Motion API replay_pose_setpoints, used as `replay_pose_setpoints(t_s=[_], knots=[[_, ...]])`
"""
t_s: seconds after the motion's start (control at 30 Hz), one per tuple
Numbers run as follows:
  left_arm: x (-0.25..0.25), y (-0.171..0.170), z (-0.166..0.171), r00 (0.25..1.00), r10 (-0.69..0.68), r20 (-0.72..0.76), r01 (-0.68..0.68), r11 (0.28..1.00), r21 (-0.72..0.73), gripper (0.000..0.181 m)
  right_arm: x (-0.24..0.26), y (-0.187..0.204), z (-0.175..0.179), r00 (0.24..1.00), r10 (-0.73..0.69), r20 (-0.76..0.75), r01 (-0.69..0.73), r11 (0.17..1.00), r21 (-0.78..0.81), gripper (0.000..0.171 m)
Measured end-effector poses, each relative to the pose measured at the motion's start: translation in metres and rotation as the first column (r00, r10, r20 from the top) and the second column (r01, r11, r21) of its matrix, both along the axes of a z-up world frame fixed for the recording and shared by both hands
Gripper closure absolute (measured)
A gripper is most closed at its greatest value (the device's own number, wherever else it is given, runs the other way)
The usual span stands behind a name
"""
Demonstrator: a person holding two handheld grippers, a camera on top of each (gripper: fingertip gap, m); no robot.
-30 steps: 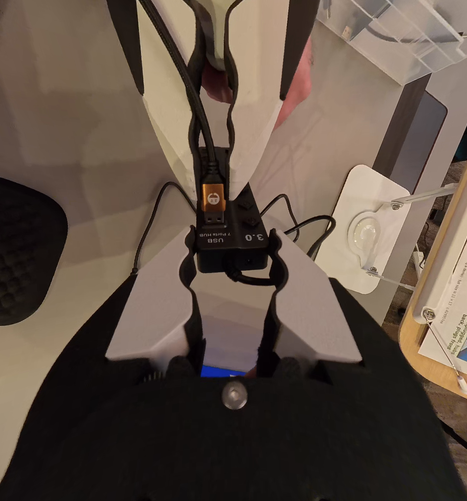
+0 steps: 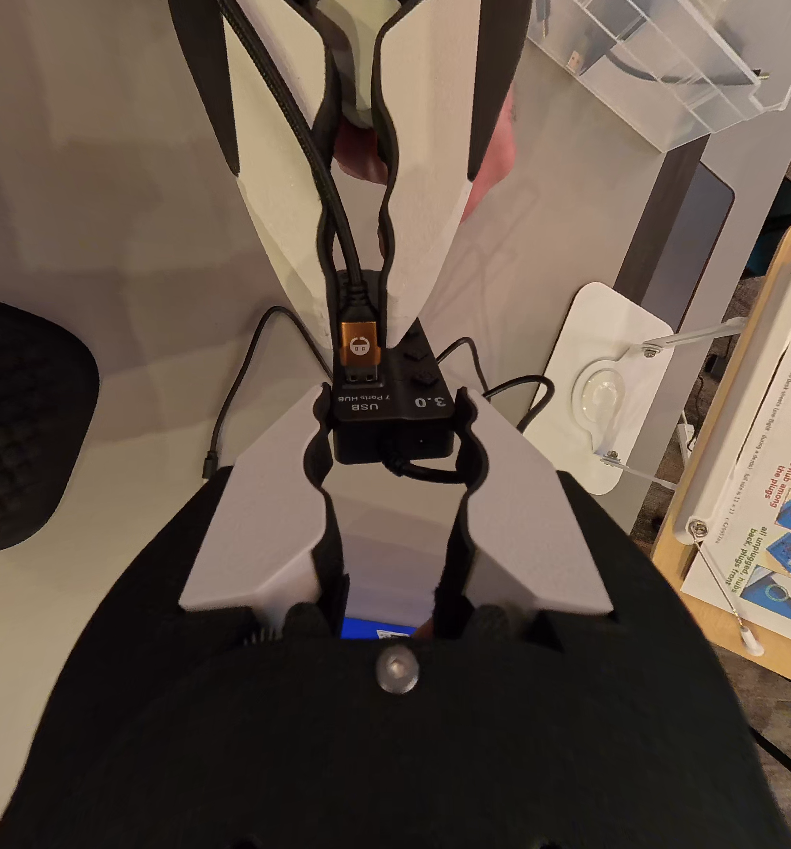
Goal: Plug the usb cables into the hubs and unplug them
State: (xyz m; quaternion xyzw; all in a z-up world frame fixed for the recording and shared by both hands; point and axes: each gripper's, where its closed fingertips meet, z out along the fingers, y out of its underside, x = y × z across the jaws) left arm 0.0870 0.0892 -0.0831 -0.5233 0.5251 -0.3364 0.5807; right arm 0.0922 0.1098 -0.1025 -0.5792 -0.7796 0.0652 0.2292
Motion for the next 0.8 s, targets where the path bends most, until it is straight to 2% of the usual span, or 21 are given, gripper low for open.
replay_pose_setpoints(t_s=[0.8], knots=[[-0.006, -0.001, 0.014, 0.975, -0.077, 0.207, 0.076, 0.997, 0.013, 0.165, -0.010, -0.003, 0.018, 0.993, 0.024, -0.113, -0.025, 1.000, -0.008, 0.120]])
